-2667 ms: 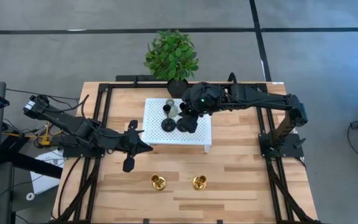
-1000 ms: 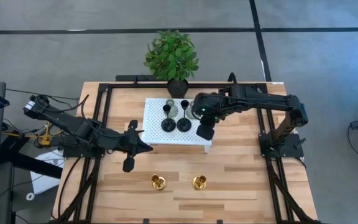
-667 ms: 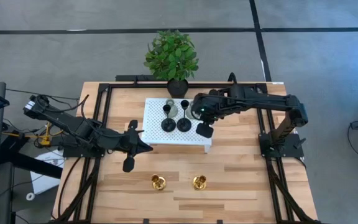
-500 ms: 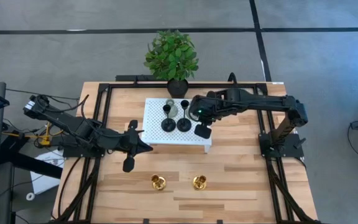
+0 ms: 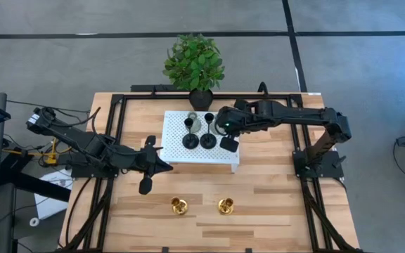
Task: Pick & Place candle stick holders
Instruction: Adjust the green candle holder on the shelf
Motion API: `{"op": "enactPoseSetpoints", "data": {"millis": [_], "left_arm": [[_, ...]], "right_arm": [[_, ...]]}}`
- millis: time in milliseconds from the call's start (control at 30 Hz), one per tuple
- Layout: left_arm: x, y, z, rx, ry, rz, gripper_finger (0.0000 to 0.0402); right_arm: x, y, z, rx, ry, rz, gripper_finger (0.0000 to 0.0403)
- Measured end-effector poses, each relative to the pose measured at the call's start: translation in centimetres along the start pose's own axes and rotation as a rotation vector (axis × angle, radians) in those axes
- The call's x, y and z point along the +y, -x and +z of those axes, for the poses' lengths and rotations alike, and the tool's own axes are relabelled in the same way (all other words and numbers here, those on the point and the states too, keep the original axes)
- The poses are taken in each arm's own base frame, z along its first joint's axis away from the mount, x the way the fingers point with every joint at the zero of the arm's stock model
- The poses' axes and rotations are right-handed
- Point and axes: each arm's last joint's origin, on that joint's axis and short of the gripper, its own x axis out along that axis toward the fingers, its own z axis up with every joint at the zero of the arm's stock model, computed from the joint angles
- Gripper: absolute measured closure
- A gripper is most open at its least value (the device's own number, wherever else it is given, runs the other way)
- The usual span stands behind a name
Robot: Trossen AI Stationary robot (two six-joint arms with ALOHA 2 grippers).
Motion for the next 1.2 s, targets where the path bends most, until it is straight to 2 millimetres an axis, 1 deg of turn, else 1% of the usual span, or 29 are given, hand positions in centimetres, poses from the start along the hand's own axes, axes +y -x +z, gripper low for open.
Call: {"op": "enactPoseSetpoints", "data": {"millis": [133,167,267,333,433,500,633,700,767,900,1067,1133,1200], "left_arm": [[0.0,0.0,0.0,0.000,0.000,0.000,0.0399],[0.0,0.0,0.0,0.000,0.000,0.000,0.0399],[0.0,0.0,0.0,0.000,0.000,0.000,0.0399],[0.0,0.0,0.0,0.000,0.000,0.000,0.0399],[0.0,0.0,0.0,0.000,0.000,0.000,0.0399],[0.0,0.0,0.0,-0.001,0.001,0.000,0.0399],[0.0,0.0,0.0,-0.001,0.000,0.000,0.0399],[0.0,0.0,0.0,-0.001,0.000,0.000,0.0399],[0.0,0.0,0.0,0.000,0.000,0.000,0.0399],[0.0,0.0,0.0,-0.001,0.000,0.001,0.0399],[0.0,0.0,0.0,-0.001,0.000,0.001,0.0399],[0.0,0.0,0.0,-0.001,0.000,0.001,0.0399],[0.0,0.0,0.0,-0.001,0.000,0.001,0.0399]], "right_arm": [[-0.5,0.5,-0.3,-0.003,-0.006,-0.025,0.0403],[-0.6,0.6,-0.6,-0.004,-0.007,-0.026,0.0403],[-0.8,0.5,-2.1,-0.006,-0.028,-0.018,0.0403],[-0.9,0.1,-3.7,0.013,-0.051,-0.017,0.0403],[-0.8,0.2,-5.2,-0.082,-0.099,0.033,0.0403],[-0.8,0.6,-5.8,-0.175,-0.135,0.083,0.0403],[-1.0,1.7,-6.0,-0.325,-0.151,0.119,0.0403],[-1.4,2.0,-5.9,-0.360,-0.153,0.116,0.0403],[-1.8,1.9,-5.8,-0.362,-0.157,0.105,0.0403],[-2.0,0.6,-5.4,-0.317,-0.150,0.130,0.0403],[-1.6,-1.5,-4.9,-0.260,-0.131,0.121,0.0403],[-1.4,-2.0,-4.6,-0.261,-0.121,0.119,0.0403],[-1.3,-2.1,-4.4,-0.277,-0.106,0.117,0.0403]]}}
